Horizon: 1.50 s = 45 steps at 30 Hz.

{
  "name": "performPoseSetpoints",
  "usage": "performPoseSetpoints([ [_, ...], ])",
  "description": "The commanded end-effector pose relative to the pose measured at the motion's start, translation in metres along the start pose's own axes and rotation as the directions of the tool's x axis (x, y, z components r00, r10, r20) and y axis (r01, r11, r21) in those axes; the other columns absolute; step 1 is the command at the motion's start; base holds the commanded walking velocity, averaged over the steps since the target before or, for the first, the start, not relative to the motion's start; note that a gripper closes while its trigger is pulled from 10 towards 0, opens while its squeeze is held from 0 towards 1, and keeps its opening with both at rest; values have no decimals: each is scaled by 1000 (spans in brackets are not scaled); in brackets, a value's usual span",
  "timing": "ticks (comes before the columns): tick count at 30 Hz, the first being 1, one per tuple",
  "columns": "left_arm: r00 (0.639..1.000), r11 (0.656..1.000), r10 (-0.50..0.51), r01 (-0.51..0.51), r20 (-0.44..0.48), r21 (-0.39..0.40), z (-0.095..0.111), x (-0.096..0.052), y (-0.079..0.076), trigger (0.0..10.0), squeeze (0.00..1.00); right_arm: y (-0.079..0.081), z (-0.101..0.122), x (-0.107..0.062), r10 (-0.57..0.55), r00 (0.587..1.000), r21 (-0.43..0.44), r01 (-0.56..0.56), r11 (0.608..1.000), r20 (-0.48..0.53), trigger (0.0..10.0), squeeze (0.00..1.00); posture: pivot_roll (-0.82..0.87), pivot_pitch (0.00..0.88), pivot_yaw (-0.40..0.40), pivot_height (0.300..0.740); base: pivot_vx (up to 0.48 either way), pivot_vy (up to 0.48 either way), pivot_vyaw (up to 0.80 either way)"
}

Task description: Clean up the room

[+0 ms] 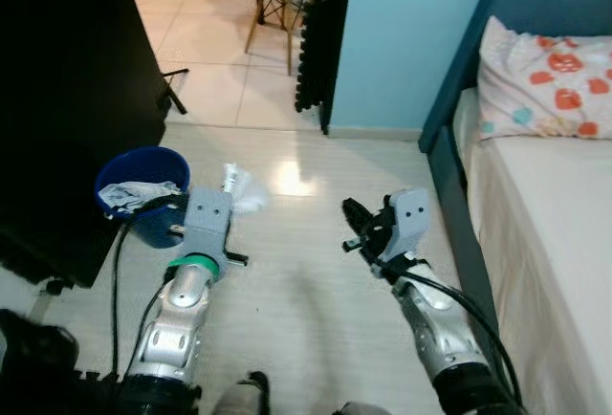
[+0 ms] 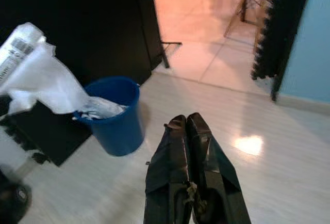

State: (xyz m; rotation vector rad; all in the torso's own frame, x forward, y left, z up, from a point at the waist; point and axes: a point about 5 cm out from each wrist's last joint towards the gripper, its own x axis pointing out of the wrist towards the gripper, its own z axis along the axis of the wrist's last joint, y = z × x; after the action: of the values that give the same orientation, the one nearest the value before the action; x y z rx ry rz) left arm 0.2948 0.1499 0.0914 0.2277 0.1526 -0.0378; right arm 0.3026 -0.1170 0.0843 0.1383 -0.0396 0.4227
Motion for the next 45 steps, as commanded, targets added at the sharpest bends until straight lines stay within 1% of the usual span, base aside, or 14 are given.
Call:
performPoseSetpoints([
  [1,999,1000,5,-5,-33,-4,-9,-2,1,10000,0,3,-6,-3,2,1000,12,-2,1000,-21,10000,0,35,0,-1,720,0,0,763],
  [5,999,1000,11,-11,-32,0,-9,-2,1,10000,0,3,-6,-3,-7,1000,10,7,1000,-14,10000,0,34,0,0,720,0,0,766],
  [11,999,999,39,-39,-38,10,-10,1,4,10000,0,1,-4,-2,-36,999,21,36,999,-1,10000,0,32,0,2,720,440,0,0],
  [25,998,999,44,-43,-37,14,-10,2,5,10000,0,1,-5,-2,-33,999,11,33,999,-8,10000,0,35,0,4,720,454,0,0],
  [31,998,999,49,-48,-38,16,-10,2,6,10000,0,2,-6,-2,-23,1000,8,23,1000,-6,10000,0,36,0,5,720,451,0,726],
  [37,998,999,52,-51,-38,18,-11,2,7,10000,0,4,-6,-2,-14,1000,16,14,1000,-8,10000,0,37,0,6,720,448,0,0],
  [43,998,998,53,-53,-39,19,-11,2,7,10000,0,4,-5,-2,-16,1000,34,16,999,1,10000,0,39,0,6,720,450,0,621],
  [45,998,998,54,-53,-39,19,-11,2,7,10000,0,4,-5,-2,-22,1000,36,22,999,3,10000,0,39,0,7,720,450,0,0],
])
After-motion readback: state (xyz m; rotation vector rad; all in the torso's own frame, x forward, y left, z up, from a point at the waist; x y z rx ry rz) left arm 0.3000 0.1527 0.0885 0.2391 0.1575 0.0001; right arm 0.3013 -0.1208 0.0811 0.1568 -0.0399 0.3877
